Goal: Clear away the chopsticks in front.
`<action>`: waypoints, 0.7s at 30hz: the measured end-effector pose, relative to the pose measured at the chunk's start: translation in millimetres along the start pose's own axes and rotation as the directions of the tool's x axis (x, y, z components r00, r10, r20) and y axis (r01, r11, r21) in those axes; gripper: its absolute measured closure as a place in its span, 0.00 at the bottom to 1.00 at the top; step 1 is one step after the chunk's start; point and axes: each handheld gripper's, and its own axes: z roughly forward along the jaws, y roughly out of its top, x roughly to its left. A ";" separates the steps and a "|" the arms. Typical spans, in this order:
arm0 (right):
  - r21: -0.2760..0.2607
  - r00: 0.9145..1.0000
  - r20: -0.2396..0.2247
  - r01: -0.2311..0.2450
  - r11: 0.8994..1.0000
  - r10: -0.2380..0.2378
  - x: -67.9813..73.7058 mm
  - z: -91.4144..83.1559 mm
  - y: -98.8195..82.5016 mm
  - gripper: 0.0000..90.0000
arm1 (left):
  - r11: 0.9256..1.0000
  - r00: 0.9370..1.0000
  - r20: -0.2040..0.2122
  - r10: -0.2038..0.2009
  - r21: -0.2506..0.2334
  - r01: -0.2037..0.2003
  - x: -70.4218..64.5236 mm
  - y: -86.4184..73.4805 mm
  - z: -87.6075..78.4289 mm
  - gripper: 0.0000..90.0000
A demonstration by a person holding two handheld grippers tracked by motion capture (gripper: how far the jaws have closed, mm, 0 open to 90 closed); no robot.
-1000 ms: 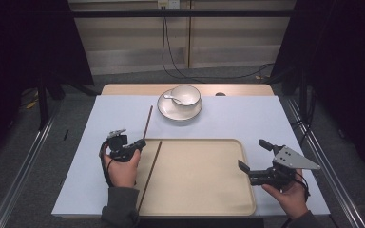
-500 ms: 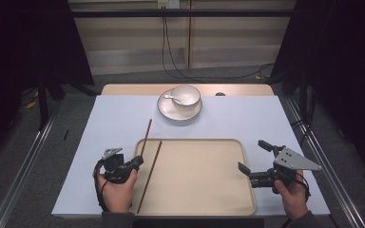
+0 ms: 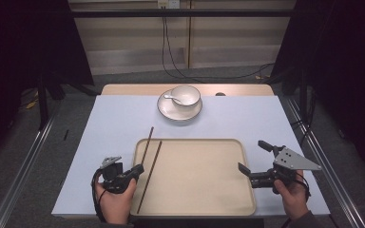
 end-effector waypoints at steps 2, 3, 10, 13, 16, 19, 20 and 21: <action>-0.002 1.000 -0.003 0.003 1.000 -0.003 0.3 0.0 0.0 0.00 | 1.000 1.000 -0.008 0.011 0.008 -0.011 -0.2 -1.1 -0.5 0.95; 0.001 1.000 -0.004 -0.001 1.000 0.001 0.4 0.1 0.0 0.00 | 1.000 1.000 -0.006 0.012 0.009 -0.012 -0.4 -2.1 -0.6 0.95; -0.001 1.000 -0.005 -0.004 1.000 0.004 -0.2 -0.5 0.0 0.00 | 0.998 1.000 0.012 0.000 0.057 -0.001 2.1 -10.8 1.7 0.95; 0.003 1.000 -0.010 0.007 1.000 -0.007 0.4 -0.2 -0.1 0.00 | 0.997 1.000 0.000 0.002 0.075 -0.002 3.2 -13.6 2.2 0.95; 0.002 1.000 -0.003 0.001 1.000 -0.001 0.1 0.0 0.1 0.00 | 0.996 1.000 0.009 -0.013 0.092 0.012 3.9 -16.4 3.9 0.95; 0.002 1.000 -0.004 -0.005 1.000 0.005 0.2 -0.2 0.0 0.00 | 0.995 1.000 0.015 -0.011 0.098 0.010 3.0 -18.1 3.2 0.95; 0.003 1.000 -0.006 -0.006 1.000 0.006 0.4 -0.1 0.0 0.00 | 0.995 1.000 0.013 -0.013 0.099 0.012 2.7 -18.5 2.5 0.95; 0.006 1.000 -0.009 -0.006 1.000 0.006 0.7 0.3 -0.3 0.00 | 0.996 1.000 0.010 -0.010 0.093 0.009 3.1 -19.2 2.2 0.95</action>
